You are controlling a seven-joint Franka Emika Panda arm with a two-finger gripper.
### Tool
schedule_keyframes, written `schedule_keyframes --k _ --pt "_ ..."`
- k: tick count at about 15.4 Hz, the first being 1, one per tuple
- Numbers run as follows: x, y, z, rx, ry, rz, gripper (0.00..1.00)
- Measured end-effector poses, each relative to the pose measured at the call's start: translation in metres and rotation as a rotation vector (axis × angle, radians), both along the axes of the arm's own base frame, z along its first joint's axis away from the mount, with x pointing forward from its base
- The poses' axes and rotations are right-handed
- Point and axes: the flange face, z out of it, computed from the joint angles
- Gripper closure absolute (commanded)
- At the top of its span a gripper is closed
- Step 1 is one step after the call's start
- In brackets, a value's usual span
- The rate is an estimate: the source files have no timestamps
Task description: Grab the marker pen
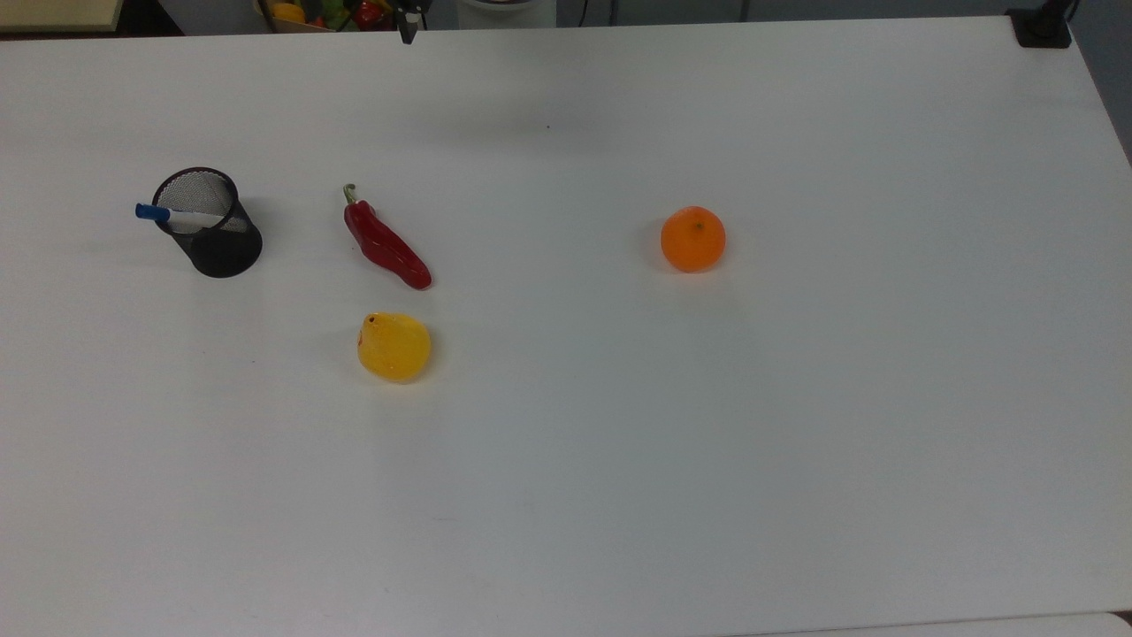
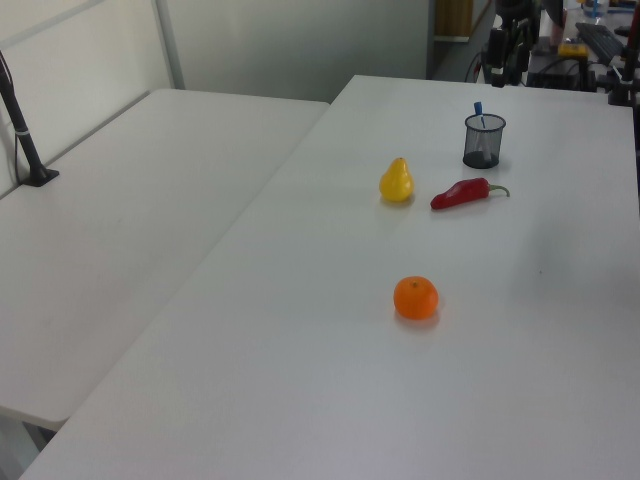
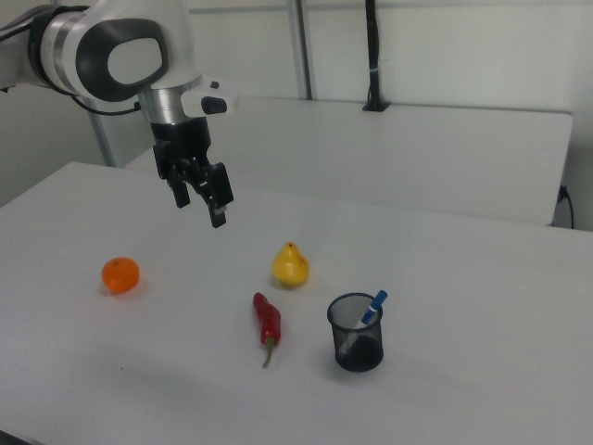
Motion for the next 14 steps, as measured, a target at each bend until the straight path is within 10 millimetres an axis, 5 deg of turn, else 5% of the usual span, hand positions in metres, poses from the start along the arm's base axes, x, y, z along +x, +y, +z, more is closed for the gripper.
schedule_keyframes --k 8,14 --pt "0.001 -0.013 -0.003 -0.001 0.005 -0.023 0.0" --pt "0.001 -0.028 0.014 -0.005 -0.029 -0.048 0.0"
